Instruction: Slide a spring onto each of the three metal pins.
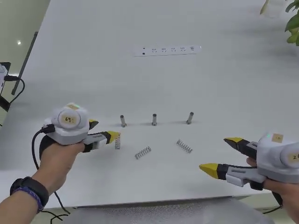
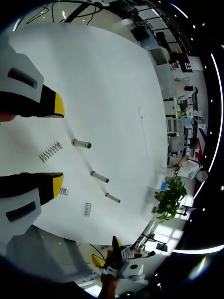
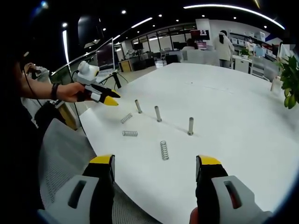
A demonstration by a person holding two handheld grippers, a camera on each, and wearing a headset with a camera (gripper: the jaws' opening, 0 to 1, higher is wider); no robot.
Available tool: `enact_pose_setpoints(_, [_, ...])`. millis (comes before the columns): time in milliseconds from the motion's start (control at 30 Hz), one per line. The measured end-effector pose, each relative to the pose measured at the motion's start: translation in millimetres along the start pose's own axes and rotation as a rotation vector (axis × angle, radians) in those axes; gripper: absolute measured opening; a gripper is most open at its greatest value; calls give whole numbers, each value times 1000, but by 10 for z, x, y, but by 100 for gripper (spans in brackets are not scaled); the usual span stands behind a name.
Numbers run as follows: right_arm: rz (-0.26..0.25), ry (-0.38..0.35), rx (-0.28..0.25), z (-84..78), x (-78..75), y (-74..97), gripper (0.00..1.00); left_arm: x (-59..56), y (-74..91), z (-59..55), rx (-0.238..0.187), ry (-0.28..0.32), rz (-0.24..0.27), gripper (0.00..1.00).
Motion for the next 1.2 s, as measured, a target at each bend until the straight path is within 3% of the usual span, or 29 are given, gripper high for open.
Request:
enact_pose_setpoints(267, [5, 0, -3, 7, 14, -18, 69, -53, 141, 39, -42, 17, -4, 51])
enact_pose_setpoints(833, [12, 5, 4, -4, 21, -21, 70, -41, 554, -1, -60, 16, 27, 57])
enact_pose_setpoints(1200, [16, 9, 4, 16, 36, -36, 70, -119, 750, 13, -82, 15, 20, 66])
Point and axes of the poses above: the centre of the closed fingertips' face, and the gripper's own axes: y roughly backward along the fingers, x roughly to its left, z roughly out of its top, the point moved 3 cm from there along y, roughly backward along the fingers, and after that the axes turned 15 degrees about -x, right-handed, at the moved point
